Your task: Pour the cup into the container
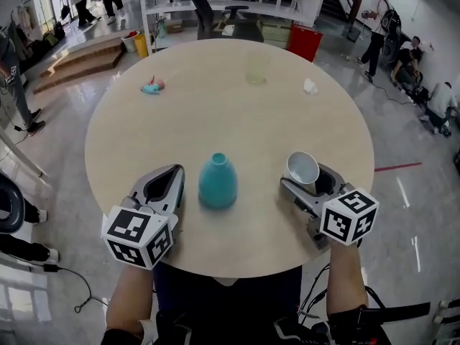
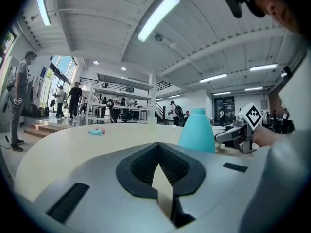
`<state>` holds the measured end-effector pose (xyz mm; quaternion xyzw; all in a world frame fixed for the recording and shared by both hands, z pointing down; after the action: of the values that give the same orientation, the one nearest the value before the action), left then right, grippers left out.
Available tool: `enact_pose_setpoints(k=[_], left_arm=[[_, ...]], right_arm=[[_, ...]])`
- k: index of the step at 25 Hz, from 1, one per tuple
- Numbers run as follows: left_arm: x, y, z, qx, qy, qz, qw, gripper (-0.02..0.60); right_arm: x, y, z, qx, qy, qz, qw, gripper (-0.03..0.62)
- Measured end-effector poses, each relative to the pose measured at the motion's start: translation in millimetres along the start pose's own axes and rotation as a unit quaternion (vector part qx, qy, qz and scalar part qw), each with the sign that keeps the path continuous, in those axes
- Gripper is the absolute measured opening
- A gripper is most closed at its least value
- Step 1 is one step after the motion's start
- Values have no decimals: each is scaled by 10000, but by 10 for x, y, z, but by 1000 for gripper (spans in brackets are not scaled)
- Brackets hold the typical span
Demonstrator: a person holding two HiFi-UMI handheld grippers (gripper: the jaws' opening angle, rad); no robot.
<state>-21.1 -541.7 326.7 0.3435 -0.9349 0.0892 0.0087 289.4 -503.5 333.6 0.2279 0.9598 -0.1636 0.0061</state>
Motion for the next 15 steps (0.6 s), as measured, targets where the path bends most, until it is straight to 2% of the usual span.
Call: enact_pose_setpoints(k=[6, 12, 15], left_arm=[[7, -61, -1, 30, -39, -183, 9998, -8], [-7, -68, -1, 38, -37, -194, 9998, -8], [-43, -79, -6, 61, -57, -308, 9995, -8]], right_arm=[[2, -39, 3, 7, 13, -5, 10000, 326], [176, -80, 154, -21, 422, 276, 9987, 319], [364, -120, 357, 106, 877, 440, 9951, 318]])
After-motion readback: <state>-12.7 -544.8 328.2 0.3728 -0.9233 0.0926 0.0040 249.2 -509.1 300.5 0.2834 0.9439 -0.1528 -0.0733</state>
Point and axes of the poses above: the fingertips, and each gripper's own axes: y backward along the fingers, x to its left, z out of its top, the point moved 7 cm from there along y, backward along the fingers
